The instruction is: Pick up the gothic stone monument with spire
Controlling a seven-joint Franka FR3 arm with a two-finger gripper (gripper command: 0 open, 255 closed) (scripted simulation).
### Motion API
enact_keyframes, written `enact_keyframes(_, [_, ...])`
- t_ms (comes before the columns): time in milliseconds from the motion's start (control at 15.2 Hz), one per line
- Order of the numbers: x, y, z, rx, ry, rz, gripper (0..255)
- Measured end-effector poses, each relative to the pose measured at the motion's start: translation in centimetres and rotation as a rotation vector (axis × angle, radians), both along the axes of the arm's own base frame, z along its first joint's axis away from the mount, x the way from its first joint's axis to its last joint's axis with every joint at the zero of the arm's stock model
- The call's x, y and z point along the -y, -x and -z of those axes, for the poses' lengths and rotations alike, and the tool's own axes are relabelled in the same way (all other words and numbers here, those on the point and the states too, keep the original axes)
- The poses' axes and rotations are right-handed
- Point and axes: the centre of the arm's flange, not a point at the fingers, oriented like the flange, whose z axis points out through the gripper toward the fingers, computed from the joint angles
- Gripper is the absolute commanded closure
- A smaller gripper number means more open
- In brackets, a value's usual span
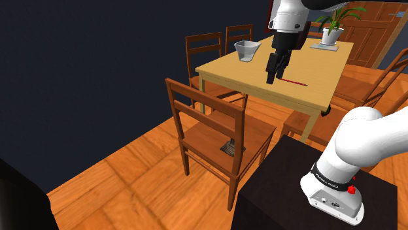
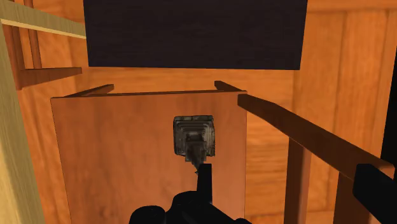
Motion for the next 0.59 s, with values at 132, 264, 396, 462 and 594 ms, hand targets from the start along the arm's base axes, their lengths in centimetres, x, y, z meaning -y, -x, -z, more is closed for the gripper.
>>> enact_keyframes(132, [0.0,-0.3,0.7,-0.003,0.002,0.0,0])
enact_keyframes(264, [-0.1,-1.7,2.5,-0.012,0.009,-0.001,0])
enact_keyframes(396, [-0.2,-3.0,4.6,-0.022,0.017,-0.002,0])
enact_keyframes(462, [-0.3,-3.6,5.6,-0.027,0.021,-0.002,0])
enact_keyframes(594, [-0.1,-5.2,8.2,-0.037,0.029,-0.003,0])
